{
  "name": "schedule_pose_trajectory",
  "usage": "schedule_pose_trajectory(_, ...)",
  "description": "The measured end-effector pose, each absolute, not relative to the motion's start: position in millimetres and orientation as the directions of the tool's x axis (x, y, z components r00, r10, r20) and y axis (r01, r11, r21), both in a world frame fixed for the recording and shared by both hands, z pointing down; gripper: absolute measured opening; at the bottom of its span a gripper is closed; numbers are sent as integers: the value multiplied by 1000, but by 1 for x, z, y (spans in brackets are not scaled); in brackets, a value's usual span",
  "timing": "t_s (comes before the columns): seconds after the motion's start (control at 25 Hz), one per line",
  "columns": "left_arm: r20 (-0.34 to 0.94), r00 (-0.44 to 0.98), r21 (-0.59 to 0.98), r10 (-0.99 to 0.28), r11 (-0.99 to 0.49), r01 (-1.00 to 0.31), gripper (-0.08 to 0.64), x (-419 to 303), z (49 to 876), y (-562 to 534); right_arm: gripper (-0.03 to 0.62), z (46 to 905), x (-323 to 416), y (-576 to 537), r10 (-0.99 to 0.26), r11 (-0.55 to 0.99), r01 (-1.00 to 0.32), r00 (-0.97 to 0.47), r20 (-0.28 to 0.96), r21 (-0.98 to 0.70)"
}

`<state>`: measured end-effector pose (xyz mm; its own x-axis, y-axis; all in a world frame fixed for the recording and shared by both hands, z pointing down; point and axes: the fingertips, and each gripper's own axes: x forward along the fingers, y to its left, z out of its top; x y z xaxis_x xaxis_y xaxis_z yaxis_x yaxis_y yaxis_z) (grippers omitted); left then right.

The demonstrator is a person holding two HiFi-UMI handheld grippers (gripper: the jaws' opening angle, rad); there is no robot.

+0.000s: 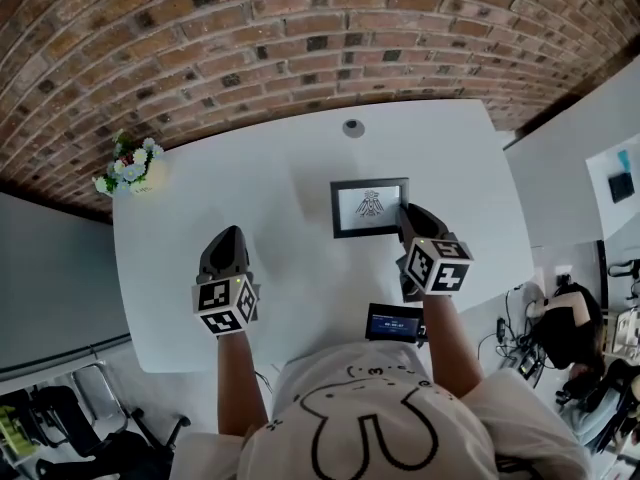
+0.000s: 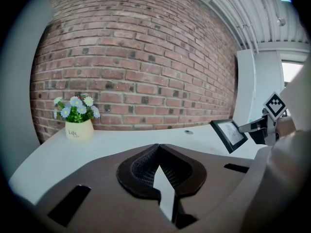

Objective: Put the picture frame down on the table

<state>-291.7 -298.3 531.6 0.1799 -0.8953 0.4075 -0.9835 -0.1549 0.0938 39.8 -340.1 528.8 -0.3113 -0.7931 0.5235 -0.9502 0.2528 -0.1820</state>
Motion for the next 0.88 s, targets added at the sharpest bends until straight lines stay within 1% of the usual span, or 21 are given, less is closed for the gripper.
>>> schedule_pose_trajectory(0.64, 523, 187, 127, -832, -141, -982, 9, -291, 586, -290, 66, 600, 46, -334, -647, 184, -952, -306, 698, -246)
schedule_pose_trajectory(0.88, 558, 188, 137, -809, -134, -982, 9, -291, 601, -289, 66, 619, 44, -334, -597, 164, -950, -309, 740, -265)
